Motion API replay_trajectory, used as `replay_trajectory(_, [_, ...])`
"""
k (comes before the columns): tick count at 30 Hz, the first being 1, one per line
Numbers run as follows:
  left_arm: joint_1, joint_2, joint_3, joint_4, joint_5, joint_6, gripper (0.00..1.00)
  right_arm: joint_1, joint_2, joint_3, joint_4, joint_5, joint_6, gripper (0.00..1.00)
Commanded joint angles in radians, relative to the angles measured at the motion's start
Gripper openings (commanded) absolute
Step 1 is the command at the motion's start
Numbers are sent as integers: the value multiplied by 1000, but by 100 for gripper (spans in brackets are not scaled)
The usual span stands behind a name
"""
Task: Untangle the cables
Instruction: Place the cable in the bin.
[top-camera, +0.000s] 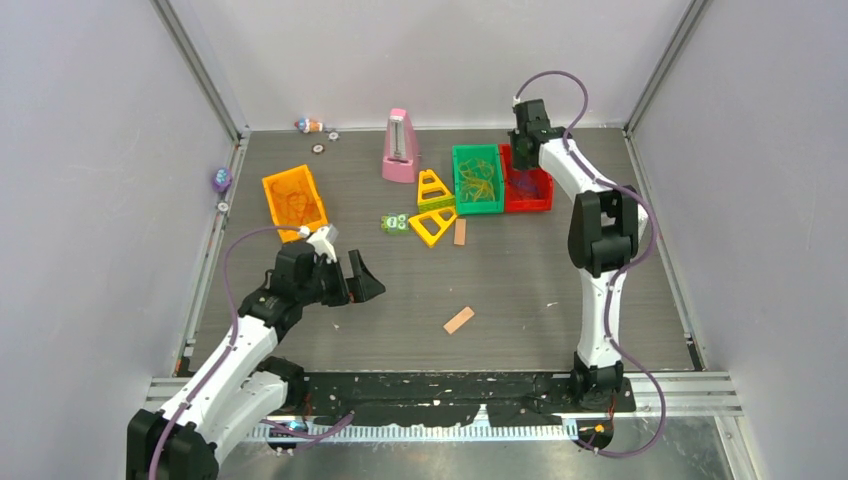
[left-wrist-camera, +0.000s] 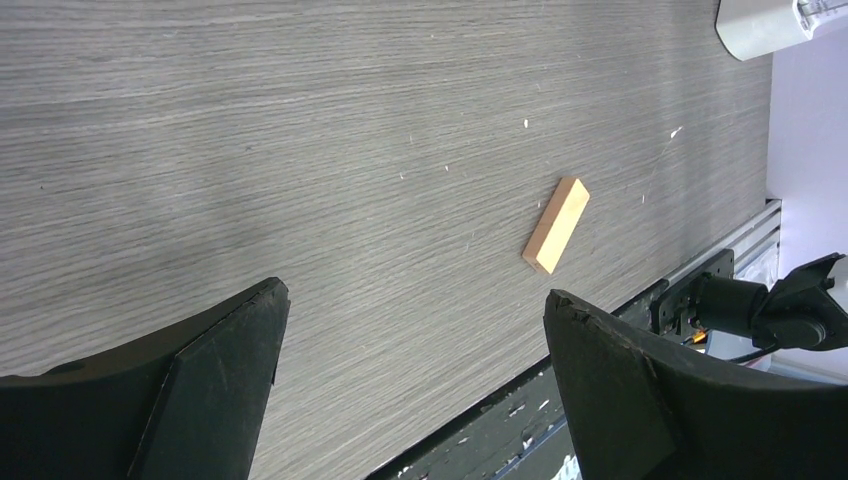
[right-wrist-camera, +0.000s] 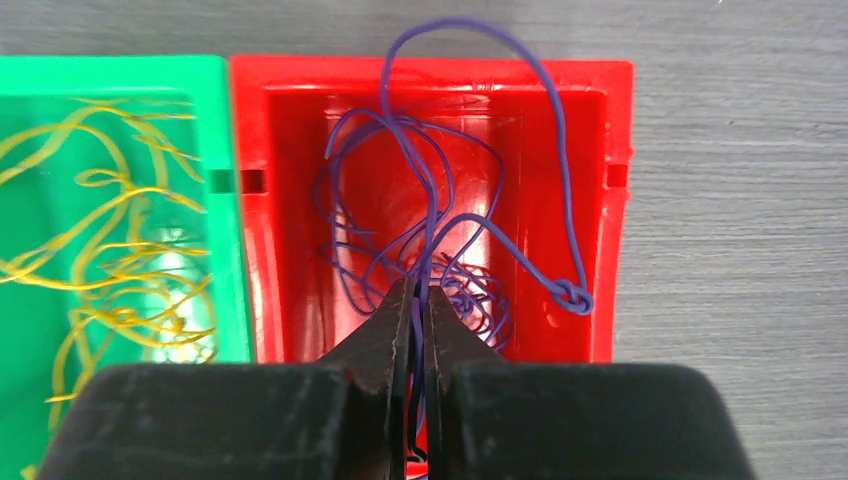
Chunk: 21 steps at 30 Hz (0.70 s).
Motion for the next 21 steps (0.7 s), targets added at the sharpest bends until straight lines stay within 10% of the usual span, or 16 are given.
replay_trajectory(1, [-5,2,27,54,-8,8,100,-7,76,111,-66,-1,-41,5])
replay_trajectory(9, [-5,0,31,62,-12,9,99,-12,177,208,-178,-29,-38,12])
replay_trajectory(21, [-2,-12,95,78,-200,61,100,-11,-112,126,-179,-81,-25,90])
